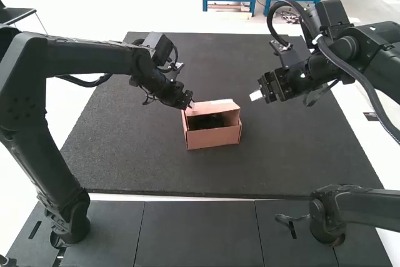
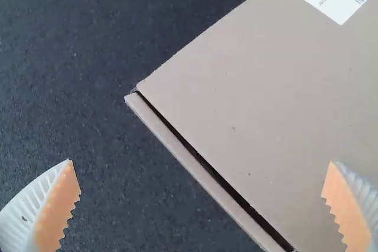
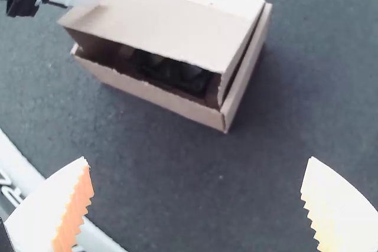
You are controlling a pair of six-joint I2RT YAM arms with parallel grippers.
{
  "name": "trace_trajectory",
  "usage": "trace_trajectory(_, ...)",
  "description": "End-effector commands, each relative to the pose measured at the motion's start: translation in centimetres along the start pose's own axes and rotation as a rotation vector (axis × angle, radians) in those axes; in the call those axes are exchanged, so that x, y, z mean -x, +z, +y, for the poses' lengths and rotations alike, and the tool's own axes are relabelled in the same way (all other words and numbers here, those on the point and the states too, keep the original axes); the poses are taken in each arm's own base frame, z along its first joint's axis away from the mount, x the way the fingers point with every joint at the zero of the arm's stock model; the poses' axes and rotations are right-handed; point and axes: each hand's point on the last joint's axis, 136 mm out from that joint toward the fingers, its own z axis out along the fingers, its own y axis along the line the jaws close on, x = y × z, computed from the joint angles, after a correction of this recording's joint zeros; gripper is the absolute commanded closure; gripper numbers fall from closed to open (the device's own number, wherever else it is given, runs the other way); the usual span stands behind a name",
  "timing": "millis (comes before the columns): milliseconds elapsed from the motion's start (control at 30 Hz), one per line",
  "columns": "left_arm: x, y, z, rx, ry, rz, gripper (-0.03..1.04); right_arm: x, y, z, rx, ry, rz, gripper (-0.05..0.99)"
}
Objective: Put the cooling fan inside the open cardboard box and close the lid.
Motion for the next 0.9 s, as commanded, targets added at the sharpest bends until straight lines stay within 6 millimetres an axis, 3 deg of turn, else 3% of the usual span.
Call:
trace_trajectory(0,-0.4,0.2,-0.5,-0.02,0.014,0.004,0.04,0.2,-0.2,0.3,0.001,-0.002,-0.012,0.14)
trace_trajectory(867,-5.3,4.0,1.0,0.013,-0.008,0.012,0.04,-0.6,0.3,0.2,0.002,0.032,0.007,0.14)
